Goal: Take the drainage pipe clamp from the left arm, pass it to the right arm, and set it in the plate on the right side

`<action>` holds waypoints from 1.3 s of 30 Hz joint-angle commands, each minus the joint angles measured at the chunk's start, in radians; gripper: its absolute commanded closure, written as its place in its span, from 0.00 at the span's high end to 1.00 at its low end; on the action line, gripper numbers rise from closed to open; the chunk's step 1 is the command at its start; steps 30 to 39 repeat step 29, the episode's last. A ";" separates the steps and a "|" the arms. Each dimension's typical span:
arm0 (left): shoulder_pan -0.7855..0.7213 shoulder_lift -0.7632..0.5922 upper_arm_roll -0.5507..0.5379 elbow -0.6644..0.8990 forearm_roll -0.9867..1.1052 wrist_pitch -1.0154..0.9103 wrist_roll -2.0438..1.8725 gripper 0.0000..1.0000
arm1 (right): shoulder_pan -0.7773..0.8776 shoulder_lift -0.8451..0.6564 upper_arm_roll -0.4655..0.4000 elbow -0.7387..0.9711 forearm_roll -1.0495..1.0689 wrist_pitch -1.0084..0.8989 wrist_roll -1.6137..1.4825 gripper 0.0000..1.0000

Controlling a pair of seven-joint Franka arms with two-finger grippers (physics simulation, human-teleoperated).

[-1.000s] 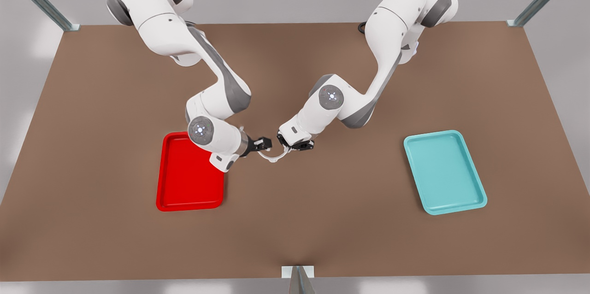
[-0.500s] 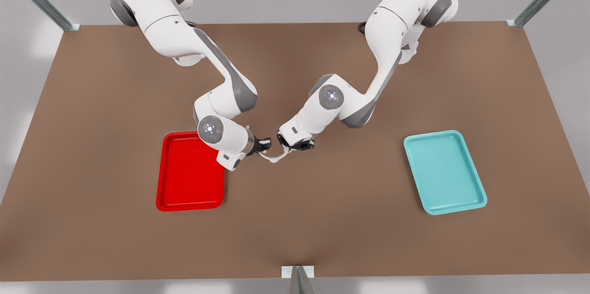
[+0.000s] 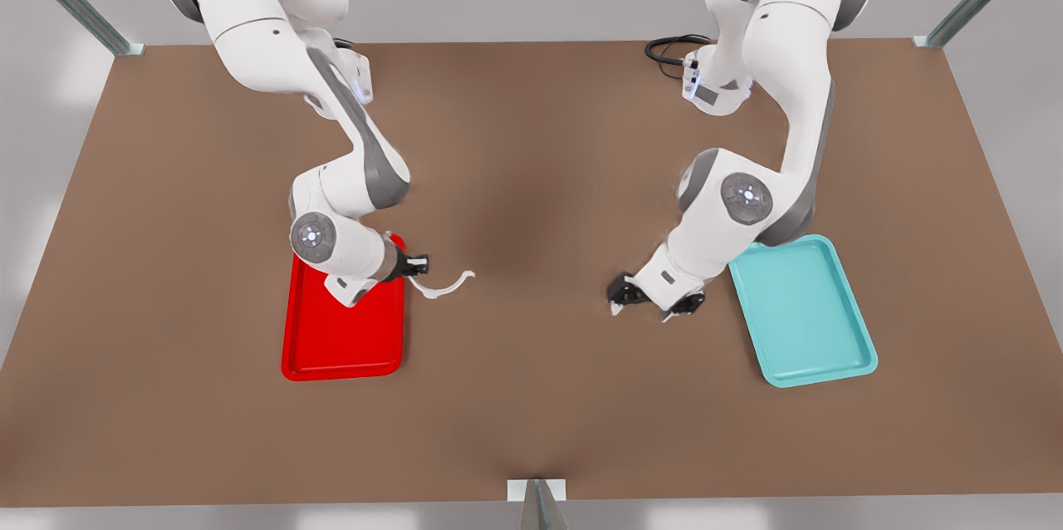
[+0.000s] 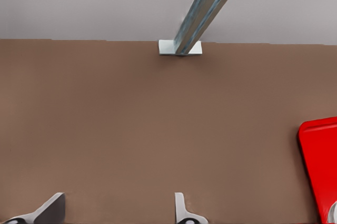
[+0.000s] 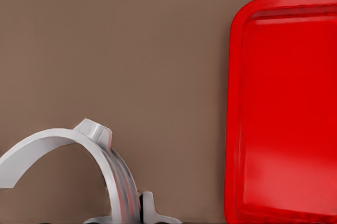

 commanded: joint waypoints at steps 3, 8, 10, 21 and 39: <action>0.199 -0.180 0.012 0.001 0.094 -0.413 0.213 1.00 | -0.111 -0.023 0.000 -0.102 -0.138 -0.039 0.011 0.21; 0.260 -0.310 0.016 -0.098 0.045 -0.428 0.272 1.00 | -0.206 0.046 0.000 -0.136 -0.177 -0.035 0.002 0.21; 0.254 -0.296 0.013 -0.058 0.062 -0.474 0.269 1.00 | -0.231 0.069 0.000 -0.148 -0.177 -0.039 -0.004 0.21; 0.260 -0.265 0.015 -0.056 0.053 -0.479 0.263 1.00 | -0.235 0.004 0.008 0.481 -0.207 -0.420 -0.104 1.00; 0.260 -0.265 0.015 -0.056 0.054 -0.502 0.263 1.00 | -0.189 -0.204 -0.150 0.329 -0.181 -0.455 -0.263 1.00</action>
